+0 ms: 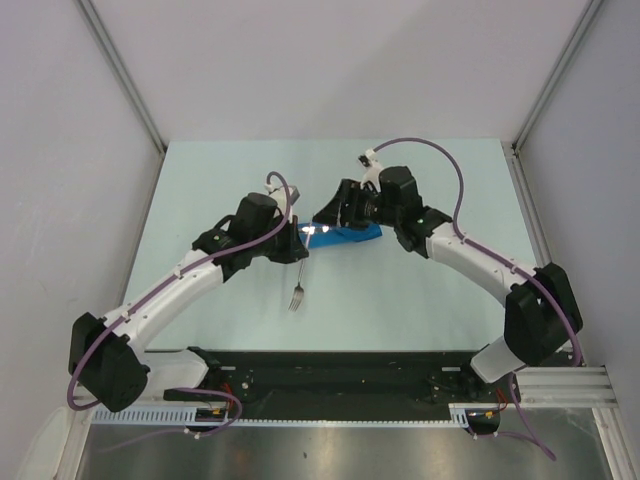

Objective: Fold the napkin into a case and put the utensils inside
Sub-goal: Pass from the left arm to the right, then pass from the right arm to the left

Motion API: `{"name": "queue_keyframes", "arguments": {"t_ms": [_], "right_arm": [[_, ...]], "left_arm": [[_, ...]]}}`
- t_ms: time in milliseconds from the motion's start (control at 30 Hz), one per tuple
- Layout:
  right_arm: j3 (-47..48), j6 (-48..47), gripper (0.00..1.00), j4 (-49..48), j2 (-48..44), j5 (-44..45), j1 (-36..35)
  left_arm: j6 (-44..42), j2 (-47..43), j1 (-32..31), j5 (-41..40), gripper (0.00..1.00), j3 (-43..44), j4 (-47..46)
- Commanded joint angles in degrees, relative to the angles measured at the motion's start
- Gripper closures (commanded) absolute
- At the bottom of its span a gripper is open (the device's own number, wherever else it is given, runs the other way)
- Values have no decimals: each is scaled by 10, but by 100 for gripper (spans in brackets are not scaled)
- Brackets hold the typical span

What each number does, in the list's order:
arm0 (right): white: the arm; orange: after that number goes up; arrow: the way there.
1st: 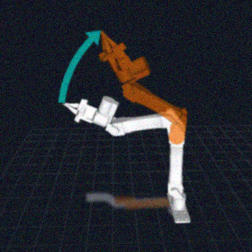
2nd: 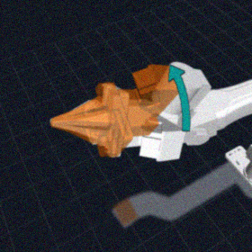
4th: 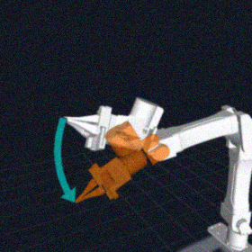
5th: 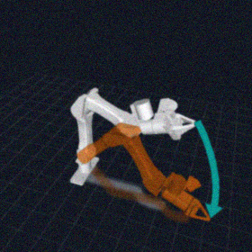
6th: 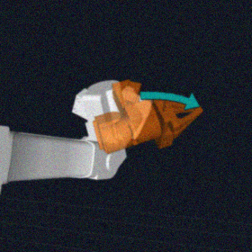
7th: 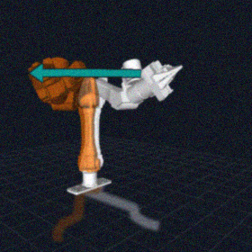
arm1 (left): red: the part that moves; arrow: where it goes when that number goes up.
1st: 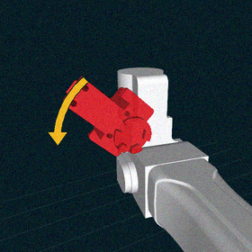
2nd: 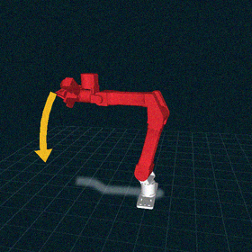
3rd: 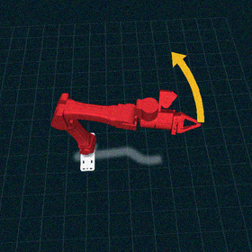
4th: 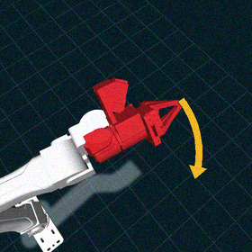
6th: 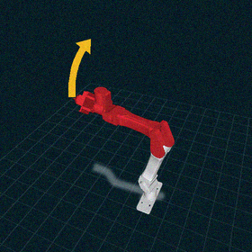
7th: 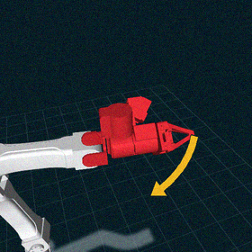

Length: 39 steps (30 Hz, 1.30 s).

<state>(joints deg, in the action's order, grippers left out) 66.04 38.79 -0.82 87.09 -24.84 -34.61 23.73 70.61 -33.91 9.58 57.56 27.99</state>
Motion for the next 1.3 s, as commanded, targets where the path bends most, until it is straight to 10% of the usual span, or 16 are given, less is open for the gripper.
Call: {"name": "queue_keyframes", "arguments": {"t_ms": [0, 267, 500, 733, 1267], "right_arm": [[17, 15, 37, -30, 37, -26, -13], [4, 66, 58, -103, 68, -73, -11], [-130, 222, 91, -413, 50, -95, 31], [-252, 348, 100, -629, 33, -42, 69], [-340, 350, 99, -668, -32, 17, 110]], "left_arm": [[-7, -7, -5, 31, 100, 15, -15], [-25, -16, -10, 46, 100, 18, -19], [-4, -23, -12, 56, 92, 29, -23], [90, -110, -5, 19, 22, -46, -35], [306, -260, 17, 127, 32, -292, -203]]}}
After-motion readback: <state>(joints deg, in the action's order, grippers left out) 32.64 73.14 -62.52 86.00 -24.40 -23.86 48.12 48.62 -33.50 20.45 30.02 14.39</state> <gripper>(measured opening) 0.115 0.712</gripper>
